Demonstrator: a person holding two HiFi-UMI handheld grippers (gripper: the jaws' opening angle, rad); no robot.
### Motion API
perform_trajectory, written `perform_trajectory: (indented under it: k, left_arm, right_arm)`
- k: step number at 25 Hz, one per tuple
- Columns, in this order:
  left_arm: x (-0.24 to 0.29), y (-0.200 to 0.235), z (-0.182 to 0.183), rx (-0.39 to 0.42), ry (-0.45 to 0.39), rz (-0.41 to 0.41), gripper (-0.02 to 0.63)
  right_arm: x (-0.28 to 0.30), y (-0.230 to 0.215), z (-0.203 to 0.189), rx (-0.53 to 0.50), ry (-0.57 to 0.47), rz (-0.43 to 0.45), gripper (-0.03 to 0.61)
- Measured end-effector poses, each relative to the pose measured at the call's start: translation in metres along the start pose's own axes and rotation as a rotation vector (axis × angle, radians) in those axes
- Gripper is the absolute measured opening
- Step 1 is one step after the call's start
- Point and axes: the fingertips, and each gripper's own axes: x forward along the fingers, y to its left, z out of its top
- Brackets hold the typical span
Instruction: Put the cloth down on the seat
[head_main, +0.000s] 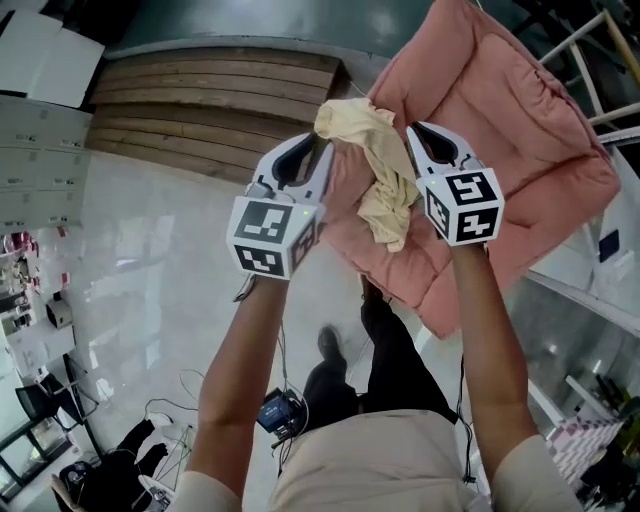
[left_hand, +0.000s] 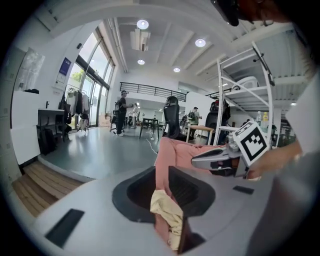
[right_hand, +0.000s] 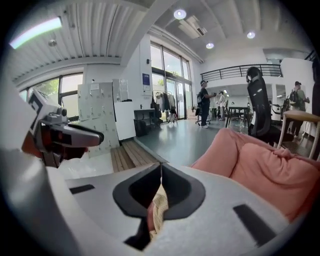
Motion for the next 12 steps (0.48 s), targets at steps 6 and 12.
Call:
perform_trajectory:
  k: [6, 12]
  left_arm:
    - [-0.082, -0.036, 0.079, 0.081, -0.126, -0.054, 0.046]
    - [-0.174, -0.063, 0.147, 0.097, -0.200, -0.079, 0.035]
  right_arm:
    - [-0.087, 0.044, 0.086, -0.028, -0.118, 0.019, -0.008]
    - [-0.168, 0.102, 0.155, -0.083, -0.200, 0.082, -0.008]
